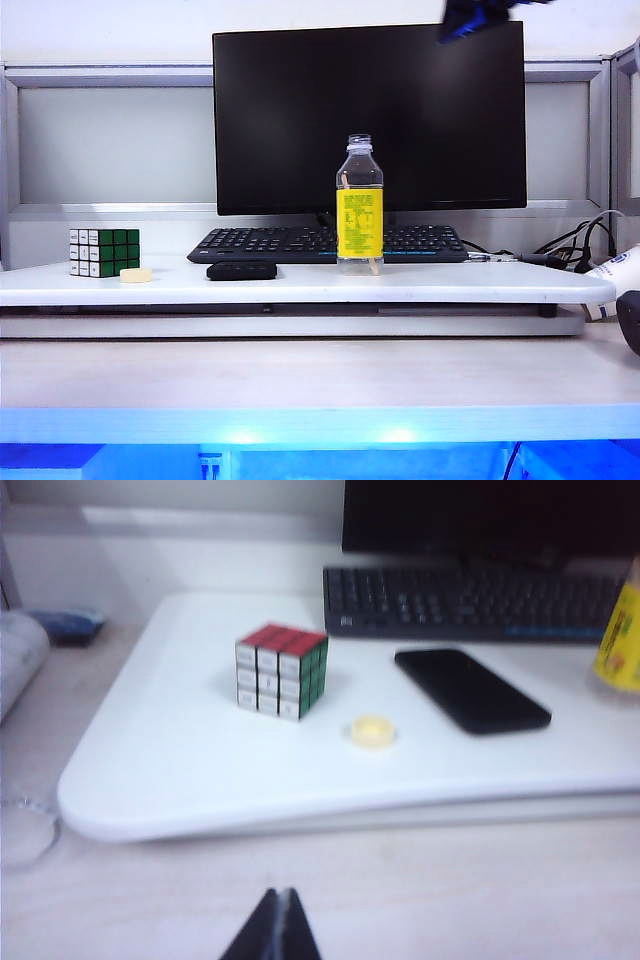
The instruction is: Grab a stick from the table and stick it in a plastic bottle.
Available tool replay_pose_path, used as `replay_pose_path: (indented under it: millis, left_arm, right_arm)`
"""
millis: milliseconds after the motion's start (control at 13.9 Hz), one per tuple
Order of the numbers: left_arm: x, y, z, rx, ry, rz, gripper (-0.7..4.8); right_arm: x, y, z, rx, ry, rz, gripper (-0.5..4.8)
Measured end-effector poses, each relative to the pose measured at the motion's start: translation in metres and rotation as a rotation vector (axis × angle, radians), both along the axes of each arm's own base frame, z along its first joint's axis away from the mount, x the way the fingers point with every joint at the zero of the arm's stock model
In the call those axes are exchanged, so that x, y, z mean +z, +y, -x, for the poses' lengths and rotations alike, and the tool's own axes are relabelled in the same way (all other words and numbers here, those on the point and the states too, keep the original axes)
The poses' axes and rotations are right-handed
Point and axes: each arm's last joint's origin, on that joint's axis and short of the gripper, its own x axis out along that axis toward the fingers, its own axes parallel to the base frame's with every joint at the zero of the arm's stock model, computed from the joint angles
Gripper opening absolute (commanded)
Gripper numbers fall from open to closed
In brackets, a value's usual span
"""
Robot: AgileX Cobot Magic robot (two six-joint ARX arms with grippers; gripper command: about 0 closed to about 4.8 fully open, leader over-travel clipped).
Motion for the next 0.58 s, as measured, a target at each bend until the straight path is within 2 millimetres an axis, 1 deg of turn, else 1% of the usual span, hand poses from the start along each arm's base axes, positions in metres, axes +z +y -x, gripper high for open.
replay_pose_path:
  millis: [72,144,216,360,433,505,577]
  left_arm:
    - [-0.002,0.0,0.0,0.0,0.014,-0.012,-0.06]
    - [-0.002,0.0,0.0,0.005,0.023,-0.015,-0.06]
    - [-0.004,0.001,0.0,0.028,0.034,-0.019,-0.06]
    - [-0.004,0.003,0.0,0.078,0.038,-0.025,-0.06]
    - [-0.004,0.003,0.0,0.082,0.039,-0.025,-0.06]
    - [-0.004,0.003,0.0,0.081,0.041,-0.025,-0.06]
    - [-0.004,0.003,0.0,0.081,0.043,-0.025,-0.06]
  right_arm:
    - [-0.011,-0.008,0.016,-0.017,-0.001,0.002,-0.03]
    - [-0.019,-0.014,0.027,-0.031,-0.013,-0.002,-0.03]
    - [-0.028,-0.025,0.04,-0.056,0.001,-0.008,-0.03]
    - [-0.045,-0.055,0.068,-0.149,0.022,-0.034,-0.03]
    - [-0.048,-0.068,0.081,-0.188,0.01,-0.04,-0.03]
    - [-0.049,-0.082,0.1,-0.232,-0.017,-0.046,-0.03]
    - [-0.051,-0.09,0.114,-0.258,-0.044,-0.053,-0.03]
